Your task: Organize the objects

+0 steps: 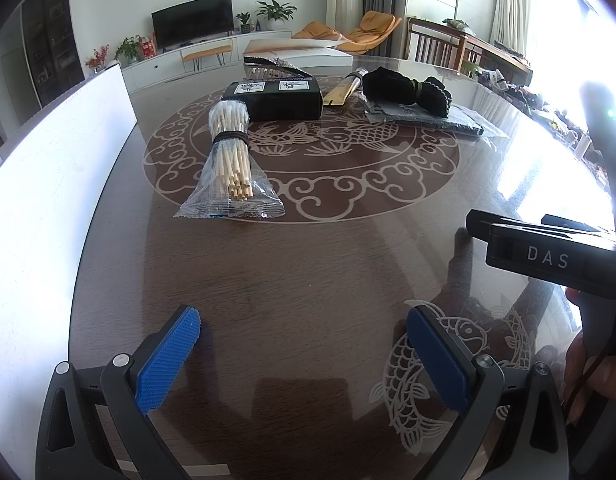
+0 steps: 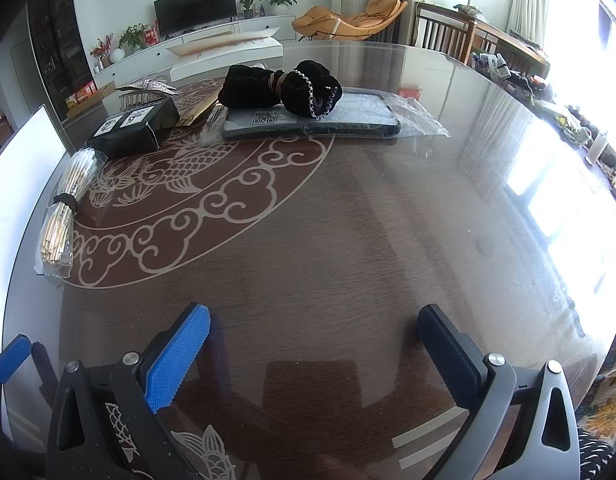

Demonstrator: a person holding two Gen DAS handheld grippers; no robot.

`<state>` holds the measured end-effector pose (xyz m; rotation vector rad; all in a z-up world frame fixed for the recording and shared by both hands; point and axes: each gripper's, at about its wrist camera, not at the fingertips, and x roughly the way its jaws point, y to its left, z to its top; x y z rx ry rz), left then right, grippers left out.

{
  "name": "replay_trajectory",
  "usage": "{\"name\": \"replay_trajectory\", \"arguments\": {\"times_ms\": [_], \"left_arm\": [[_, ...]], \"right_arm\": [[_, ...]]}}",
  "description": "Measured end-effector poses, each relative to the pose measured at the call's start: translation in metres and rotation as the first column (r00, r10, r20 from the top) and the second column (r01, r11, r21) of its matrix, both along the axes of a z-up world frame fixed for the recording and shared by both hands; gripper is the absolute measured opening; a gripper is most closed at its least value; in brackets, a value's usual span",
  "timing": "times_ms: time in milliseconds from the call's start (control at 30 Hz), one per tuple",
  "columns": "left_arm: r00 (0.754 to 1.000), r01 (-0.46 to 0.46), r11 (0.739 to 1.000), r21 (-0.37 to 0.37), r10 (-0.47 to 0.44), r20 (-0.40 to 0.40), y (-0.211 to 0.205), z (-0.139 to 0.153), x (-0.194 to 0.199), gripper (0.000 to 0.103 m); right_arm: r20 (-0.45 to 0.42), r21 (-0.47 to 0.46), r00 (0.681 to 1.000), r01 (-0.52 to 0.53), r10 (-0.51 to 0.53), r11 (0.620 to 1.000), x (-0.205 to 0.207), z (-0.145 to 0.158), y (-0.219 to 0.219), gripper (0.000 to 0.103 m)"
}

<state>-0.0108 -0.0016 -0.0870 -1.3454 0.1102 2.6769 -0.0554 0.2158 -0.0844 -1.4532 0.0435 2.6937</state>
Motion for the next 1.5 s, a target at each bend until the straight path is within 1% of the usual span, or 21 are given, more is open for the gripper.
{"name": "replay_trajectory", "arguments": {"times_ms": [933, 1000, 1033, 1067, 1100, 1133, 1167, 1200, 1267, 1367, 1500], "left_arm": [[1.000, 0.000, 1.000, 0.000, 0.000, 0.001, 0.000, -0.001, -0.001, 0.103], [1.000, 0.008, 1.000, 0.000, -0.008, 0.021, 0.000, 0.000, -0.003, 0.103], [0.999, 0.019, 1.000, -0.004, -0.019, 0.047, 0.000, 0.001, -0.004, 0.103], [0.997, 0.025, 1.000, 0.000, -0.025, 0.076, -0.001, 0.003, -0.007, 0.103], [0.995, 0.024, 0.999, 0.028, -0.027, 0.095, -0.005, 0.006, -0.008, 0.103], [0.996, 0.020, 0.998, 0.065, -0.026, 0.091, -0.009, 0.011, -0.008, 0.103], [0.997, 0.010, 0.996, 0.091, -0.016, 0.071, -0.014, 0.018, -0.009, 0.103], [0.999, -0.001, 0.995, 0.100, -0.003, 0.046, -0.016, 0.025, -0.012, 0.103], [1.000, -0.013, 0.997, 0.082, 0.011, 0.021, -0.018, 0.035, -0.027, 0.103], [0.998, -0.050, 0.998, 0.041, 0.049, 0.039, -0.017, 0.041, -0.063, 0.103], [0.987, -0.149, 0.989, 0.011, 0.148, 0.066, -0.022, 0.033, -0.115, 0.103]], "right_arm": [[-0.002, 0.001, 1.000, 0.001, -0.001, 1.000, -0.001, -0.001, 0.000, 0.103], [-0.003, 0.001, 1.000, 0.001, -0.001, 1.000, -0.001, -0.001, 0.000, 0.103], [-0.004, 0.001, 1.000, 0.002, -0.002, 1.000, -0.001, 0.000, 0.000, 0.103], [-0.004, 0.001, 1.000, 0.002, -0.002, 1.000, -0.001, 0.000, 0.000, 0.103], [-0.004, 0.001, 1.000, 0.002, -0.002, 1.000, -0.001, -0.001, 0.000, 0.103], [-0.004, 0.001, 1.000, 0.002, -0.002, 1.000, -0.001, 0.000, 0.000, 0.103], [-0.004, 0.001, 1.000, 0.002, -0.002, 1.000, -0.001, -0.001, 0.000, 0.103], [-0.005, 0.001, 1.000, 0.003, -0.003, 1.000, -0.001, 0.000, 0.000, 0.103], [-0.008, 0.002, 1.000, 0.003, -0.003, 1.000, -0.002, 0.000, 0.000, 0.103], [-0.009, 0.002, 1.000, 0.004, -0.004, 1.000, -0.001, 0.001, 0.000, 0.103], [-0.009, 0.002, 1.000, 0.004, -0.004, 1.000, -0.002, 0.000, 0.000, 0.103]]}}
